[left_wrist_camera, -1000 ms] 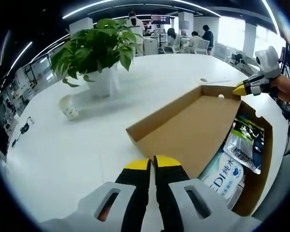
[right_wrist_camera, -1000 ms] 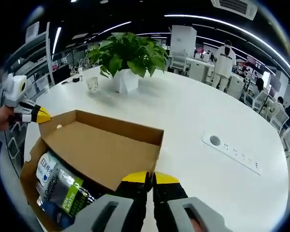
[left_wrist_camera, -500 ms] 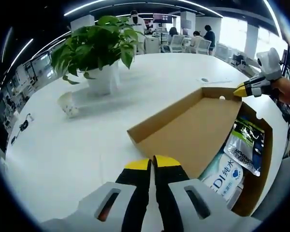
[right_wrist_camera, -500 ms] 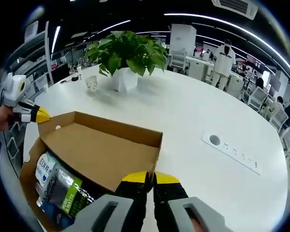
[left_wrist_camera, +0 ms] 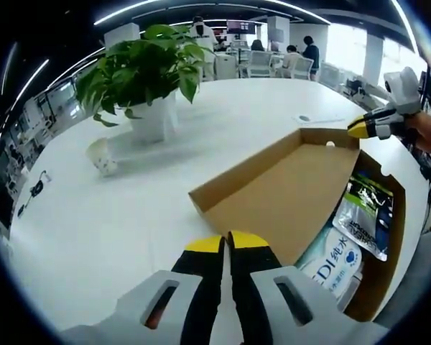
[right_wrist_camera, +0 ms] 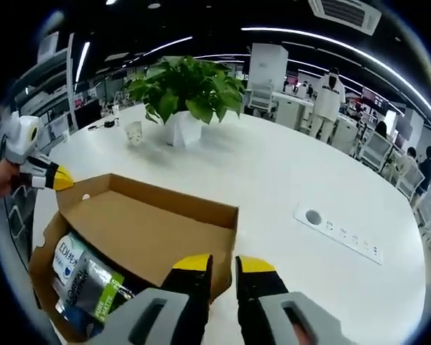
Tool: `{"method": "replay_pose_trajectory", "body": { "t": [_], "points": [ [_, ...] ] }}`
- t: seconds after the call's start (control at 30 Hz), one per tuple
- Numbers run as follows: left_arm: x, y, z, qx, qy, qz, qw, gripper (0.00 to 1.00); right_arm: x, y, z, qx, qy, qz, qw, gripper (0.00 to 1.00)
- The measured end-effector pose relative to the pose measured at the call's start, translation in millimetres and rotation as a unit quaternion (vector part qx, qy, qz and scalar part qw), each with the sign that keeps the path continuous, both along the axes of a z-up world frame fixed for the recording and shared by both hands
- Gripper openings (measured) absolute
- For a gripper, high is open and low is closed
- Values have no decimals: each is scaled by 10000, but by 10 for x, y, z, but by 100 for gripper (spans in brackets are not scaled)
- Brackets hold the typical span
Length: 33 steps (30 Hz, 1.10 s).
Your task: Operate the shoe box by opening the lid, removing the specified soft item, and placing it in the target area until the item is outside and the box remains undamaged.
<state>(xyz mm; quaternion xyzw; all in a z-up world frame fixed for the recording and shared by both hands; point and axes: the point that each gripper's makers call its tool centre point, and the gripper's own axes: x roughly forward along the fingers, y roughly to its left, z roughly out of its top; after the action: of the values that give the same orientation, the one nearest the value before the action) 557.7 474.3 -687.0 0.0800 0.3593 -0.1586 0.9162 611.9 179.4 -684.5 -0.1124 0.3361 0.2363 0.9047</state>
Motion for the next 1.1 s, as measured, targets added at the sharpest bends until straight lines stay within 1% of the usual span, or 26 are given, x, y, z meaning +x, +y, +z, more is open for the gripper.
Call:
{"method": "replay_pose_trajectory", "body": {
  "t": [0.1,0.2,0.37,0.4,0.47,0.57,0.67,0.8,0.87,1.0,1.1],
  "points": [
    [-1,0,7,-11,-3,10,10000,2,-78,16,-8,-27,-4,117,9999,18],
    [2,2,13,0,-14,7,10000,2,-149,-9,20,-37,-94,111,9999,23],
    [10,13,28,59,-40,-25,10000,2,-284,-43,29,-16,-80,128,9999,27],
    [13,15,36,85,-55,-45,9999,0,-302,-53,37,-4,-86,116,9999,28],
    [8,0,34,83,-34,-120,9999,1,-342,-81,56,14,-101,78,9999,28],
    [10,-15,58,228,-100,-262,9993,4,-401,-109,86,45,-110,42,9999,28],
    [-21,-22,64,232,-85,-286,9993,7,-453,-134,125,33,-145,32,9999,28],
    [-33,22,102,291,-140,-272,9991,9,-519,-171,193,28,-201,20,9998,28],
    [-47,42,145,371,-192,-302,9987,12,-539,-195,206,21,-227,21,9997,28],
    [-80,66,283,356,-318,-278,9985,13,-629,-216,265,57,-286,23,9996,29],
    [-98,70,337,360,-390,-271,9982,15,-685,-235,314,184,-378,-13,9991,31]
  ]
}}
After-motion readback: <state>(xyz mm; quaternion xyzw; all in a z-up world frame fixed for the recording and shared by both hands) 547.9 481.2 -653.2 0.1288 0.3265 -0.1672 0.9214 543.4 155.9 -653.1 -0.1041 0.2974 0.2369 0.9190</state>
